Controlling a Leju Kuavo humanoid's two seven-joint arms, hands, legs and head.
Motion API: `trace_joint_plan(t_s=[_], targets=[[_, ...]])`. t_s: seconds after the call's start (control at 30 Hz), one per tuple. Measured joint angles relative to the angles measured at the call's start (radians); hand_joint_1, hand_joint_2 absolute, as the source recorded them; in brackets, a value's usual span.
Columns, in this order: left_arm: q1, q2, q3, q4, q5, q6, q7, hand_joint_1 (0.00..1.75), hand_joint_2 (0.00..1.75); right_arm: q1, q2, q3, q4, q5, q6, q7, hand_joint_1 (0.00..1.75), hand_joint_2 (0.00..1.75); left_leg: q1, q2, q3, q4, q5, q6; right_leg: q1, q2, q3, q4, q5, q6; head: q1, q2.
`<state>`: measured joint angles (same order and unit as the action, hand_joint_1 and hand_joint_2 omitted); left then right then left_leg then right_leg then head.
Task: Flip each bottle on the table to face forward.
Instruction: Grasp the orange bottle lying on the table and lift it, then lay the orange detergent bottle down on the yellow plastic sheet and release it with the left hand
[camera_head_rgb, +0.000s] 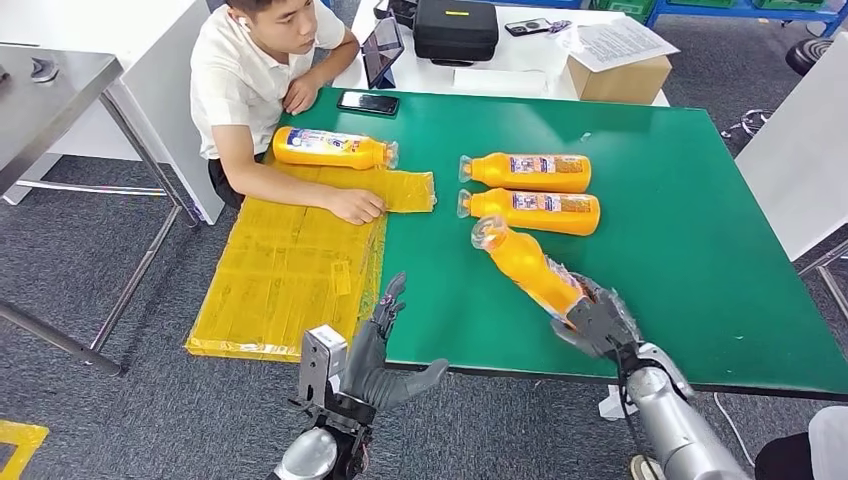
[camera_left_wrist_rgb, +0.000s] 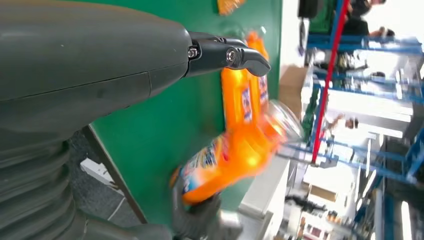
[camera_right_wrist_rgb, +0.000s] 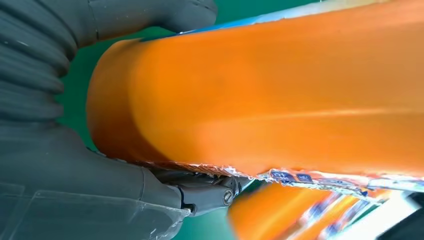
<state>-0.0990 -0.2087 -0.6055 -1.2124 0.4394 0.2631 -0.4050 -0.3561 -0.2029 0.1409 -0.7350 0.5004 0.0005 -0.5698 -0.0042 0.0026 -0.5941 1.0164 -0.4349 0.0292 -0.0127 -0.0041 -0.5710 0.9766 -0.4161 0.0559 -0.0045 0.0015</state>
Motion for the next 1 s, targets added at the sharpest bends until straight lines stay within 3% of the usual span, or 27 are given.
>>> trace_joint_plan(t_s=[0.1, 0.23, 0.4, 0.67, 1.0], targets=[[0.018, 0.000, 0.027, -0.002, 0.045, 0.006, -0.002, 0.00, 1.75, 0.092, 0.050, 0.001, -0.162, -0.124, 0.053, 0.020, 1.75, 1.75, 0.000, -0.001, -0.005, 0.000, 0.001, 0.000, 0.000, 0.000, -0.004, 0.001, 0.000, 0.000, 0.000, 0.000], [0.040, 0.000, 0.050, -0.022, 0.099, -0.006, 0.008, 0.00, 1.75, 0.191, 0.112, 0.031, -0.364, -0.244, 0.048, 0.039, 1.75, 1.75, 0.000, -0.002, -0.011, 0.000, 0.001, -0.001, 0.000, -0.001, -0.009, 0.002, 0.000, 0.000, 0.000, 0.000], [0.050, 0.002, 0.058, -0.044, 0.119, -0.023, 0.022, 0.00, 1.75, 0.240, 0.155, 0.071, -0.504, -0.291, 0.028, 0.041, 1.75, 1.75, -0.001, -0.003, -0.014, 0.000, 0.001, -0.001, -0.001, -0.002, -0.013, 0.002, -0.001, 0.000, 0.000, 0.000], [0.057, 0.002, 0.062, -0.068, 0.123, -0.037, 0.025, 0.00, 1.75, 0.258, 0.184, 0.110, -0.559, -0.300, 0.028, 0.041, 1.75, 1.75, -0.001, -0.003, -0.016, 0.000, 0.001, -0.001, -0.002, -0.002, -0.015, 0.002, 0.000, 0.000, 0.000, 0.000], [0.032, 0.004, 0.027, -0.113, 0.119, -0.080, 0.055, 0.00, 1.75, 0.211, 0.234, 0.301, -0.472, -0.226, 0.042, 0.066, 1.75, 1.75, -0.001, -0.002, -0.017, 0.000, 0.001, -0.001, -0.001, -0.002, -0.016, 0.003, -0.001, 0.000, 0.000, 0.000]])
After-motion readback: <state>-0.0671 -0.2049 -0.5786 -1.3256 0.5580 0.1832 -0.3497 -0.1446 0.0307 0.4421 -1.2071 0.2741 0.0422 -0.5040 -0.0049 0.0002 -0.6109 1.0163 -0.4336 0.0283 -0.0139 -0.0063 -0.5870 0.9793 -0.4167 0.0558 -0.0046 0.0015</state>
